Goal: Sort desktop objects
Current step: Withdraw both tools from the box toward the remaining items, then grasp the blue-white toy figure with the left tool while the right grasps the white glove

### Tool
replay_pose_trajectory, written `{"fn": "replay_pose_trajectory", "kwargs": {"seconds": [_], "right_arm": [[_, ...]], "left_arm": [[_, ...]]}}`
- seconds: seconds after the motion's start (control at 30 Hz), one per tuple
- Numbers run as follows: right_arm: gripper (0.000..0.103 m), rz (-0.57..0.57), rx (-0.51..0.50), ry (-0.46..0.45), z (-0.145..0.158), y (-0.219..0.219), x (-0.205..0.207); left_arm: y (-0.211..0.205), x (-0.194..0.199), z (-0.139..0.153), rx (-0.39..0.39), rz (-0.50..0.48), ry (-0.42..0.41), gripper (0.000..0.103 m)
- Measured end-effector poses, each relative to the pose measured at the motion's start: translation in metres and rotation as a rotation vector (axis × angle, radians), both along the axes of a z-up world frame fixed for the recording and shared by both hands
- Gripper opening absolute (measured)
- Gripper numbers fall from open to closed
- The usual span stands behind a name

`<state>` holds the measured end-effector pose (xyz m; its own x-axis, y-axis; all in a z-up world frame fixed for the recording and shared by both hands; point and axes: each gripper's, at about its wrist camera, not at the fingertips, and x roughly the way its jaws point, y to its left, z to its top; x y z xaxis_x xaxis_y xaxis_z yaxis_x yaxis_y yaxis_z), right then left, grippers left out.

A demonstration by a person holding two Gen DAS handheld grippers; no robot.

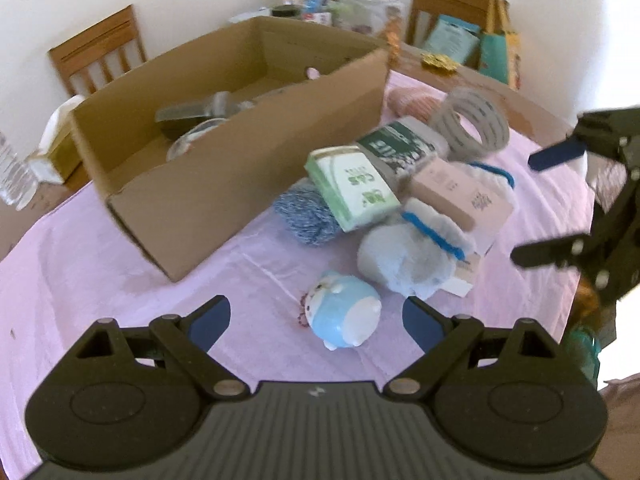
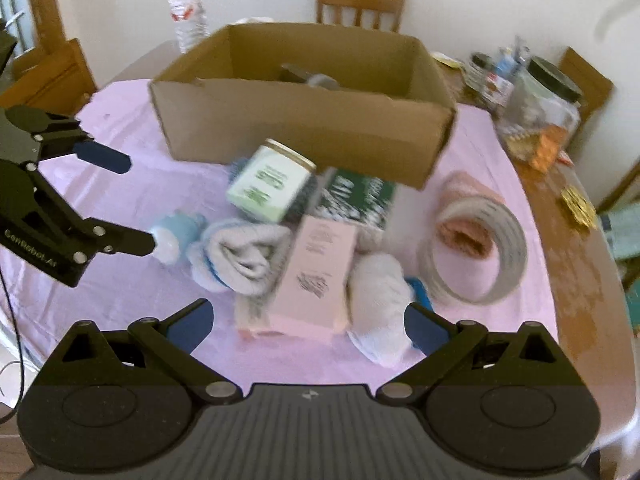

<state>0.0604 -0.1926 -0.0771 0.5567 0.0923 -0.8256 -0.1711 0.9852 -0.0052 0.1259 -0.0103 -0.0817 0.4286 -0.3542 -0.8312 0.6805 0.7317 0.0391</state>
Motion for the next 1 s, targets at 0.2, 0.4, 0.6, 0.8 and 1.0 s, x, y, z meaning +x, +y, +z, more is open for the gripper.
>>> {"fn": "replay_pose_trajectory", "kwargs": {"seconds": [0.2, 0.4, 0.6, 0.8, 1.0], "right_arm": [[0.103, -0.119, 0.017, -0.005, -0.002, -0.024, -0.004], [0.103, -0.246, 0.054, -0.015, -0.003, -0.052, 0.002], [0.103, -0.363, 0.123, 0.017, -0.017, -0.073, 0.026], [0.103, -0.466, 0.216, 0.057, -0.041, -0.085, 0.051], [0.103, -0.517, 0.226, 0.083, -0.06, -0.085, 0.063]], "left_arm": [[-0.009, 0.003, -0.012, 0.018, -0.065, 0.018, 0.093], [-0.015, 0.008, -0.015, 0.017, -0.082, 0.029, 0.093], [-0.021, 0.012, -0.019, 0.03, -0.103, 0.041, 0.093], [-0.022, 0.013, -0.024, 0.038, -0.106, 0.063, 0.093], [-0.023, 0.014, -0.027, 0.038, -0.124, 0.077, 0.093]]}}
